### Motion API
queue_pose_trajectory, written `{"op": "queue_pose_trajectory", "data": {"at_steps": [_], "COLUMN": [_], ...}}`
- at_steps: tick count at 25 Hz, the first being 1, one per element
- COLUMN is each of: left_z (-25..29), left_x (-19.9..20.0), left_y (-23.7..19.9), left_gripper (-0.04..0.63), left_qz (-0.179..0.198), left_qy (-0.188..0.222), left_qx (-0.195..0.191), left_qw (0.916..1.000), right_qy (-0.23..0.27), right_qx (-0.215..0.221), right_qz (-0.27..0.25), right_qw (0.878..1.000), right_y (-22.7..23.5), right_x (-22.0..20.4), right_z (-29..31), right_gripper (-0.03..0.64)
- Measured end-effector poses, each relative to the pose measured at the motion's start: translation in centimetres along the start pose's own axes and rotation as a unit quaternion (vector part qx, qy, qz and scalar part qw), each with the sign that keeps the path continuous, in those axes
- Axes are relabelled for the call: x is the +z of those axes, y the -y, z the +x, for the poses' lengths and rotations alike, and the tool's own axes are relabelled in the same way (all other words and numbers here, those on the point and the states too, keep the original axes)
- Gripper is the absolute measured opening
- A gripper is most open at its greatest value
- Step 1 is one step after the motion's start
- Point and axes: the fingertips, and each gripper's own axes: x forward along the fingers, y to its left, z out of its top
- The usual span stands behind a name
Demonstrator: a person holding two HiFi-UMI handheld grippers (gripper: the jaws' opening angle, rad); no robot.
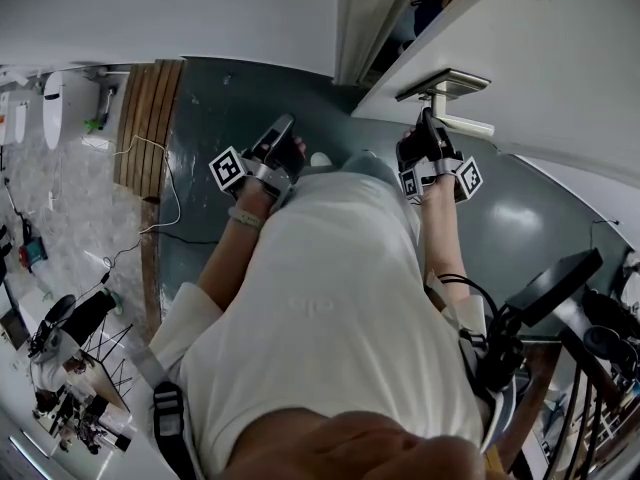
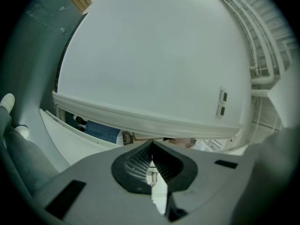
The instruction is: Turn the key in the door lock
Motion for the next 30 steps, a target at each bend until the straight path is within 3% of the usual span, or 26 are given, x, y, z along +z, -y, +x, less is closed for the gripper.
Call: {"op": "queue_pose_trajectory", "data": {"at_steps": [5, 10, 13, 16, 18, 19, 21, 23, 24, 26, 30], "left_z": [-0.1, -0.1, -0.1, -0.2, -0.3, -0.3, -0.3, -0.2, -0.2, -0.1, -0.2], "left_x": [0.1, 0.0, 0.1, 0.1, 0.2, 0.2, 0.2, 0.2, 0.1, 0.1, 0.0], "left_y": [0.0, -0.1, -0.1, 0.0, -0.1, -0.1, -0.1, -0.2, -0.2, -0.2, -0.2], "left_gripper": [0.008, 0.008, 0.008, 0.008, 0.008, 0.007, 0.008, 0.008, 0.008, 0.008, 0.008], "left_qz": [-0.001, 0.001, 0.001, 0.0, -0.002, -0.003, -0.003, -0.003, -0.004, -0.004, -0.003], "left_qy": [-0.002, -0.004, -0.003, -0.001, 0.001, 0.002, 0.001, -0.002, -0.003, -0.004, -0.005], "left_qx": [0.002, 0.005, 0.005, 0.004, 0.004, 0.004, 0.005, 0.005, 0.005, 0.005, 0.006], "left_qw": [1.0, 1.0, 1.0, 1.0, 1.0, 1.0, 1.0, 1.0, 1.0, 1.0, 1.0], "right_qy": [0.011, 0.002, -0.015, -0.057, -0.086, -0.1, -0.125, -0.14, -0.146, -0.16, -0.168], "right_qx": [0.038, 0.052, 0.039, 0.007, -0.021, -0.038, -0.072, -0.095, -0.103, -0.123, -0.156], "right_qz": [0.08, 0.089, 0.037, -0.057, -0.159, -0.226, -0.372, -0.506, -0.567, -0.681, -0.848], "right_qw": [0.996, 0.995, 0.998, 0.997, 0.983, 0.968, 0.917, 0.846, 0.804, 0.704, 0.477], "right_y": [0.6, 0.7, 0.3, -0.5, -1.1, -1.3, -1.8, -2.2, -2.3, -2.2, -1.7], "right_x": [-0.3, -0.8, -1.3, -2.3, -2.7, -2.8, -3.1, -3.2, -3.4, -3.8, -4.6], "right_z": [0.2, 0.6, 0.8, 0.3, -0.4, -0.8, -1.5, -1.9, -1.9, -1.9, -1.3], "right_gripper": [0.04, 0.041, 0.043, 0.057, 0.081, 0.088, 0.104, 0.112, 0.118, 0.134, 0.138]}}
